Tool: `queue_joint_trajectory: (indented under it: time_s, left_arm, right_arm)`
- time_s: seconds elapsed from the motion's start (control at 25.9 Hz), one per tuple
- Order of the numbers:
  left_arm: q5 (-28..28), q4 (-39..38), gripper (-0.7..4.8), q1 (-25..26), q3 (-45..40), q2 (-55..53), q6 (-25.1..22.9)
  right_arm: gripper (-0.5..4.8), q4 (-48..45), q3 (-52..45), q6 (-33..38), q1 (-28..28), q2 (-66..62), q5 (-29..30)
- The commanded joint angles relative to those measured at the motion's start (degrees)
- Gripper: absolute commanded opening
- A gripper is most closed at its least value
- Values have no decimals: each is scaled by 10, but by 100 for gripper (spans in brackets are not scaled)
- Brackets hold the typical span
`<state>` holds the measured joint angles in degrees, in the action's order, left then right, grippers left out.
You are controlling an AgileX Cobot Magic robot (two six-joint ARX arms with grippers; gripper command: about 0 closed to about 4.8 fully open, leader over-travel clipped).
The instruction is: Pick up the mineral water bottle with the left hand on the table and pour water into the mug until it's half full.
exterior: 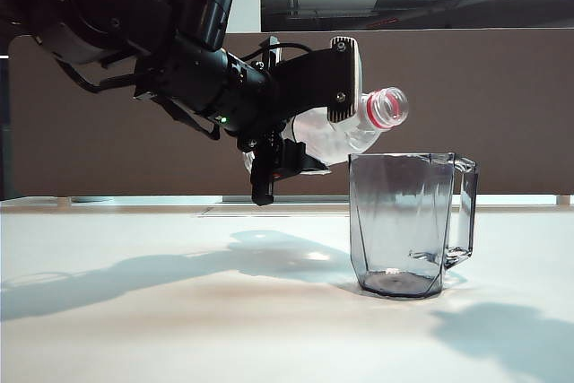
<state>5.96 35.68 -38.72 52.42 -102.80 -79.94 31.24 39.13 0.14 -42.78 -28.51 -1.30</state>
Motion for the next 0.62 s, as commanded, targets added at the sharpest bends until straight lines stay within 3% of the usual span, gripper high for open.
queue_joint_trajectory:
  time_s: [0.04,0.62]
  left_arm:
    - [2,47,258,3,8,1,-19]
    - [2,71,258,9,8,1,-58]
  right_arm:
    - [-8,-8,5,-2,-1,2,2]
    - [-8,-1,5,-2,0,2,2]
